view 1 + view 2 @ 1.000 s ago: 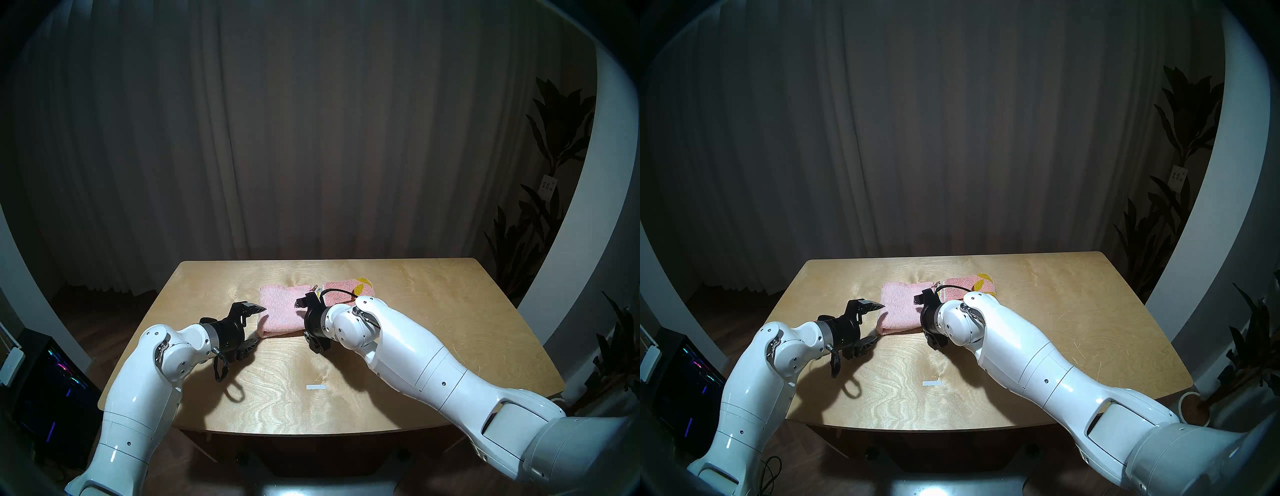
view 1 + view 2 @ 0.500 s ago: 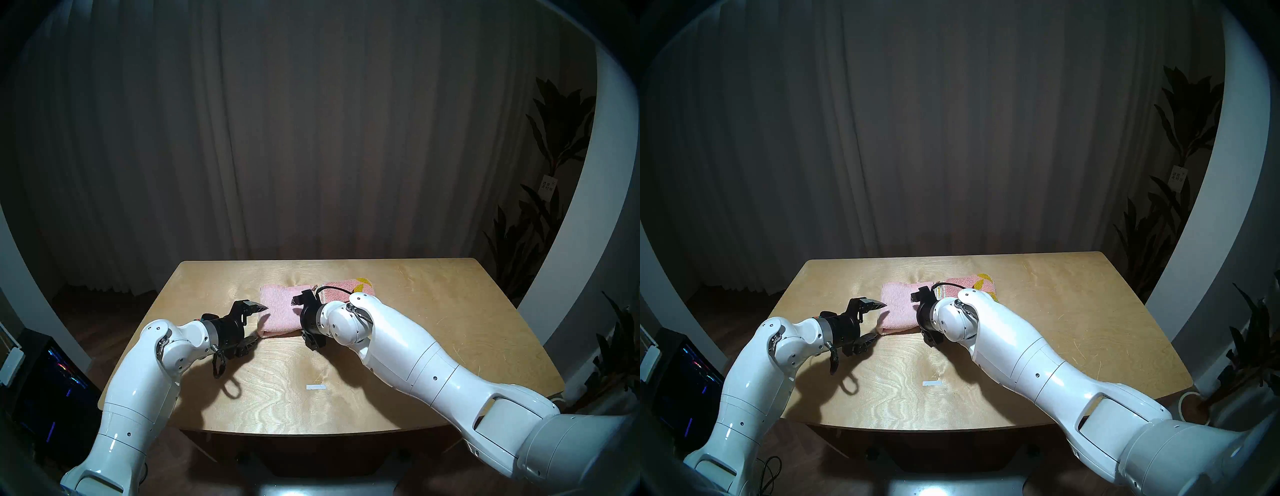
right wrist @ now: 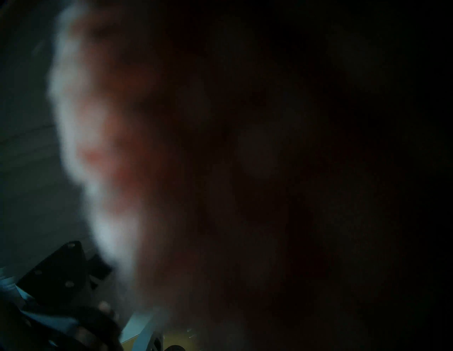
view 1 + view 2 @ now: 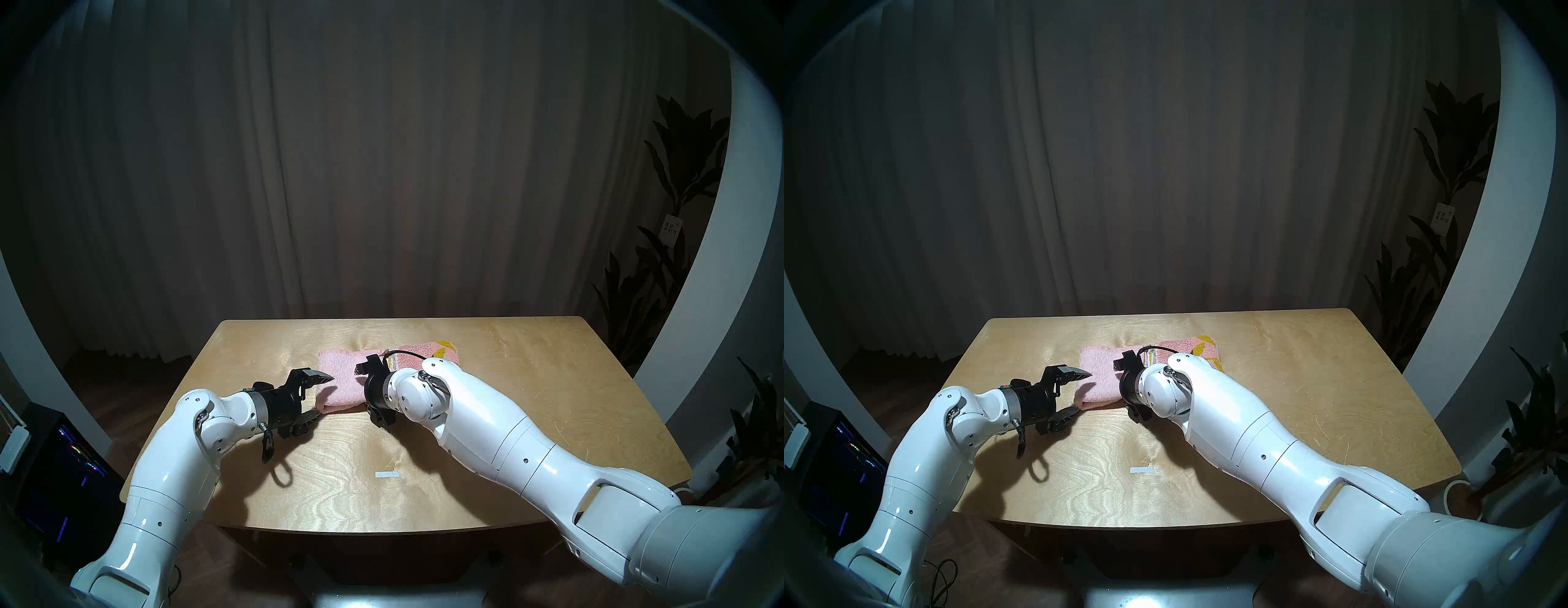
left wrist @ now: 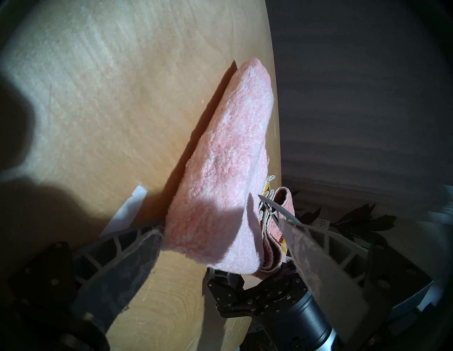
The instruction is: Fold each towel twice and stack them on table
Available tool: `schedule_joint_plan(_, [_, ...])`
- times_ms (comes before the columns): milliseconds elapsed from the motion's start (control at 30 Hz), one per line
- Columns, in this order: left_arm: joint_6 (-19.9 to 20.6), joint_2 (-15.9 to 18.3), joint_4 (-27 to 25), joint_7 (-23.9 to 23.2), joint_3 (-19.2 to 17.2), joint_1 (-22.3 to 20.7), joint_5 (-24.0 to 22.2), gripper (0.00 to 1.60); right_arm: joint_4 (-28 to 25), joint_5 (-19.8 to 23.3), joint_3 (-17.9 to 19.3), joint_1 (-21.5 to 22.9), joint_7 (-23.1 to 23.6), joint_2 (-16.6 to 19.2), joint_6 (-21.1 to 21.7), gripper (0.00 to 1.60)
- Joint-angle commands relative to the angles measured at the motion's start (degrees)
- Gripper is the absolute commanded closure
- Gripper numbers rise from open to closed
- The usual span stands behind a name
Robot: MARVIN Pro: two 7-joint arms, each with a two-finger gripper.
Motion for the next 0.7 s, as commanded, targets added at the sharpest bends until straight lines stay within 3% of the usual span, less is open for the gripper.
schedule_joint_plan(0, [0.6, -0.5, 1.0, -1.2, 0.8, -0.9, 0.8, 0.00, 4.0, 0.1, -2.3, -3.6, -0.9, -0.1, 0.1, 0.00])
schedule_joint_plan(33, [0.6, -0.5, 1.0, -1.2, 0.9, -1.0, 1.0, 0.00, 4.1, 0.1, -2.3, -3.6, -0.9, -0.1, 0.1, 0.08])
schedule_joint_plan(67, [0.5, -0.6, 1.2, -1.4, 0.9, -1.0, 1.1, 0.24, 4.2, 0.1, -2.4, -3.6, -0.9, -0.1, 0.2, 0.46])
schedule_joint_plan(100, [0.5, -0.6, 1.3, -1.5, 1.0, -1.0, 1.2, 0.48, 4.3, 0.2, -2.5, -3.6, -0.8, -0.1, 0.2, 0.62])
schedule_joint_plan(133, [0.6, -0.6, 1.4, -1.7, 1.0, -1.1, 1.4, 0.79, 4.5, 0.2, -2.6, -3.5, -0.8, -0.1, 0.3, 0.95])
schedule_joint_plan(167, [0.6, -0.7, 1.5, -1.9, 1.0, -1.1, 1.5, 0.82, 4.7, 0.3, -2.7, -3.4, -0.8, -0.1, 0.4, 1.02])
schedule_joint_plan(233, [0.6, -0.7, 1.8, -2.1, 1.1, -1.2, 1.8, 1.05, 4.4, 0.4, -2.7, -3.6, -0.7, 0.3, 0.4, 1.32])
schedule_joint_plan(267, [0.6, -0.8, 1.8, -2.2, 1.1, -1.2, 1.9, 1.26, 4.3, 0.5, -2.7, -3.7, -0.7, 0.4, 0.4, 1.60])
schedule_joint_plan(300, [0.5, -0.9, 1.8, -2.3, 1.1, -1.1, 1.9, 1.35, 4.3, 0.5, -2.7, -3.7, -0.6, 0.5, 0.4, 1.60])
schedule_joint_plan(333, [0.5, -0.9, 1.8, -2.3, 1.0, -1.1, 2.0, 1.60, 4.2, 0.6, -2.7, -3.7, -0.5, 0.6, 0.5, 1.60])
schedule_joint_plan(533, [0.4, -1.0, 0.9, -3.3, 0.4, -0.3, 2.1, 1.60, 3.1, 0.8, -2.8, -3.7, -0.1, 1.2, 0.6, 1.60])
schedule_joint_plan(667, [0.7, -0.7, -1.9, -3.9, -0.6, 1.0, 1.5, 1.60, -0.4, 1.0, -2.4, -3.9, -0.3, 2.6, 0.1, 1.60])
